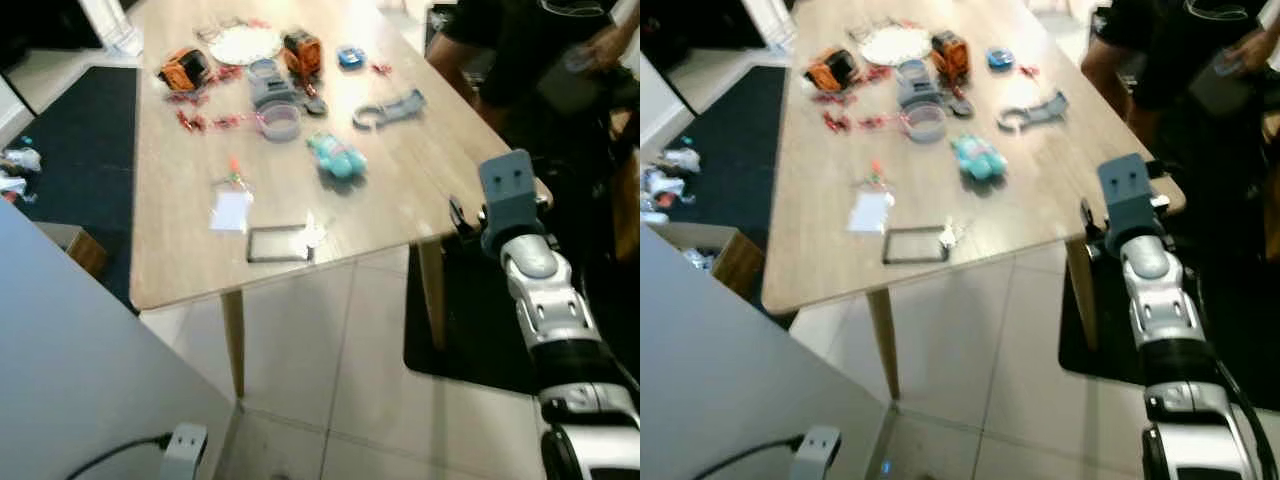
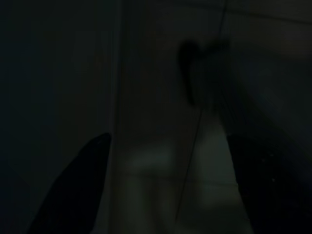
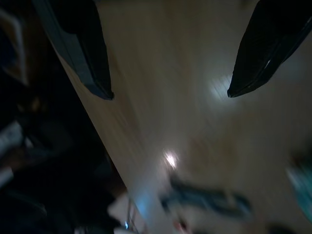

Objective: Hang keys on a hook

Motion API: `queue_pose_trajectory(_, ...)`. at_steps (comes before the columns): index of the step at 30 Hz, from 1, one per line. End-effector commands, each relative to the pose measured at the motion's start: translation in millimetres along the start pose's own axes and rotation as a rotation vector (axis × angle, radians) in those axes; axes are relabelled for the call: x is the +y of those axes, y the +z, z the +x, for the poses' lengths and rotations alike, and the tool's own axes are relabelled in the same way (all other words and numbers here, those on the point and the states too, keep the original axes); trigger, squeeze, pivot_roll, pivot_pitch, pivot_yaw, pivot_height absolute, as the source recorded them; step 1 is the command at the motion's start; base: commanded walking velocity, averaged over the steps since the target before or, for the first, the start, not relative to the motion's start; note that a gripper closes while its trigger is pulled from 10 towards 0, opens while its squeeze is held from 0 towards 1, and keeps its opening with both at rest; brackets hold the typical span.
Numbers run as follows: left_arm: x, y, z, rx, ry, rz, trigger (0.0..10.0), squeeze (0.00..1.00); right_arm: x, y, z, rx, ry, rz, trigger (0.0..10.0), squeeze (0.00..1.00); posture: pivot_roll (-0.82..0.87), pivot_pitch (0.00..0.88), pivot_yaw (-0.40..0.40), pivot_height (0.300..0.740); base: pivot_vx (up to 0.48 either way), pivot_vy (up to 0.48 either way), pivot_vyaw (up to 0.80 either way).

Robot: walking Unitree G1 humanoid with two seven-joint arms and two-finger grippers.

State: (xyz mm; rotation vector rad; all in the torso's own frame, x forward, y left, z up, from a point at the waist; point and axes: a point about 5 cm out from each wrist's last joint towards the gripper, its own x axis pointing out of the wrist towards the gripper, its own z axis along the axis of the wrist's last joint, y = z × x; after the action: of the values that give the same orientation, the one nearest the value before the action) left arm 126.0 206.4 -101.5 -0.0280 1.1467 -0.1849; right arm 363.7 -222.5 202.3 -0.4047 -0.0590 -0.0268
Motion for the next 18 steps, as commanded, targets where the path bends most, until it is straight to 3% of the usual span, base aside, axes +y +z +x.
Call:
queue_pose_trajectory(1,1.1,-14.7,-2.4,0.046,0.004,-0.012,10.0,0.00,7.8,-5.3,-1.8,0.011,0.034,-0.004,10.0,0.00,-0.12,0.143,0.119,0.740,0.000,0.000,0.00)
queue_pose_trajectory(16,-3.3,-12.5,-0.6,0.044,-0.007,-0.007,10.0,0.00,10.1,6.7,-2.9,-0.080,0.164,0.013,10.0,0.00,-0.12,0.147,0.122,0.740,0.000,0.000,0.00)
queue_pose_trajectory(18,-4.1,-11.9,-0.2,0.045,-0.008,-0.005,10.0,0.00,23.4,14.7,-5.6,-0.127,0.290,0.043,10.0,0.00,-0.12,0.147,0.122,0.740,0.000,0.000,0.00)
